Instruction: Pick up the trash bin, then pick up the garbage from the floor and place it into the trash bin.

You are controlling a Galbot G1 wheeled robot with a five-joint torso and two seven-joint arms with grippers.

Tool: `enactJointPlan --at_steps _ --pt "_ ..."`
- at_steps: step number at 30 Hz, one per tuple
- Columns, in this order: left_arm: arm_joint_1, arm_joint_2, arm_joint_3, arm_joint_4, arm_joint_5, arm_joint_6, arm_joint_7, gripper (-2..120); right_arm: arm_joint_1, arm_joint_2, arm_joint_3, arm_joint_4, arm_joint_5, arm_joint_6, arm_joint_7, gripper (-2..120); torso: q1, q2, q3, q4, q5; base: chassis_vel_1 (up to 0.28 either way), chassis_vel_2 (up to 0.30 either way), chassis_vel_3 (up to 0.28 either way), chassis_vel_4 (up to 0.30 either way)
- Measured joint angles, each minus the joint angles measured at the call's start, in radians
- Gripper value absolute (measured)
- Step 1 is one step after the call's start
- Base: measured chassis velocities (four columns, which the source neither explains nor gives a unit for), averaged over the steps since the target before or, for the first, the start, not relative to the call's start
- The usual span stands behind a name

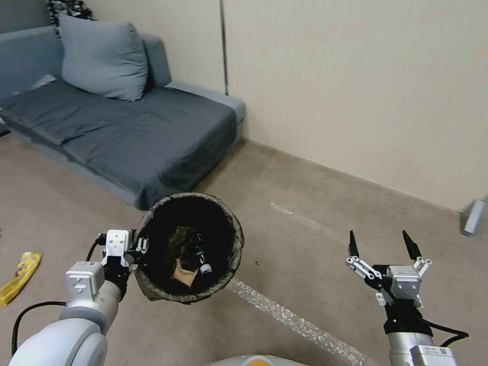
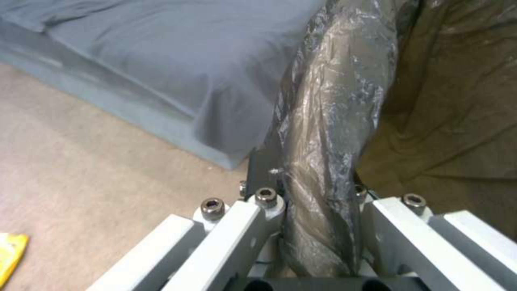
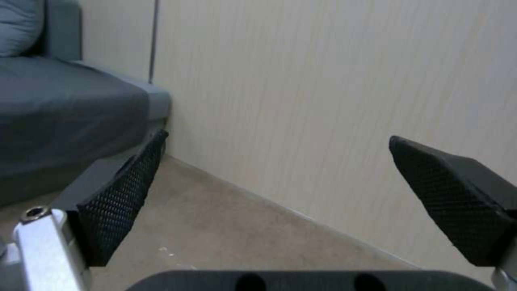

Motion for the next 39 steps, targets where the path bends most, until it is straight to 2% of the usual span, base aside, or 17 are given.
enactJointPlan --at_steps 39 --pt "-0.009 -0.002 0.003 0.005 -0.002 -0.001 0.000 3 0.009 0.011 -0.016 -0.018 -0.019 0.006 0.005 100 0.000 0.000 0.000 0.0000 0.0000 0.079 0.076 0.079 0.080"
